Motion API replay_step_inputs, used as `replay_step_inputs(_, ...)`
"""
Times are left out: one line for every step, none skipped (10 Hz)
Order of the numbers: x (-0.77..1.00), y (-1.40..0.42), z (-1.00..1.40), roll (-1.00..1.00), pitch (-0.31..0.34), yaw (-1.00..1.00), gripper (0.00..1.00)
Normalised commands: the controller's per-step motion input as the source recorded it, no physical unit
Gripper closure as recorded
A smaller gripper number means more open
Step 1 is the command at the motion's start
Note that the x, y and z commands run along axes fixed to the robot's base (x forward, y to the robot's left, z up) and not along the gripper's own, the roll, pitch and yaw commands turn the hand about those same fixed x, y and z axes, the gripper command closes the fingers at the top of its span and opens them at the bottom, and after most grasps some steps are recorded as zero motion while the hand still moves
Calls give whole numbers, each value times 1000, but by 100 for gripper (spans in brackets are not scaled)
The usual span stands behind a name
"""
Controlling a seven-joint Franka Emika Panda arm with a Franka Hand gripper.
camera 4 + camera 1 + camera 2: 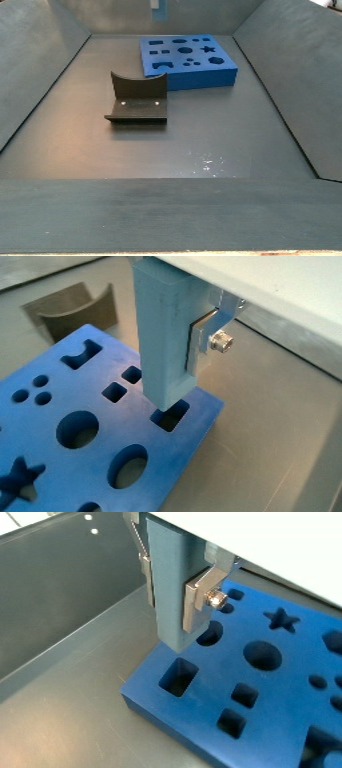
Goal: Pick up the rectangle object. Move to above the board. Insert the rectangle object.
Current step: Insert the rectangle object.
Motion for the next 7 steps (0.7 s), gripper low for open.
replay_step_inputs(80, 0, -43, -34, 0, 174, 100)
replay_step_inputs(37, 0, -263, -103, -257, 951, 100)
replay_step_inputs(0, 57, -77, -180, -283, 843, 100)
replay_step_inputs(-34, 100, 0, -34, 0, 0, 100)
replay_step_inputs(-120, 194, -203, -254, -217, 617, 100)
replay_step_inputs(0, 37, -163, -291, -340, 911, 100)
replay_step_inputs(-40, 0, 0, -94, -229, 143, 100)
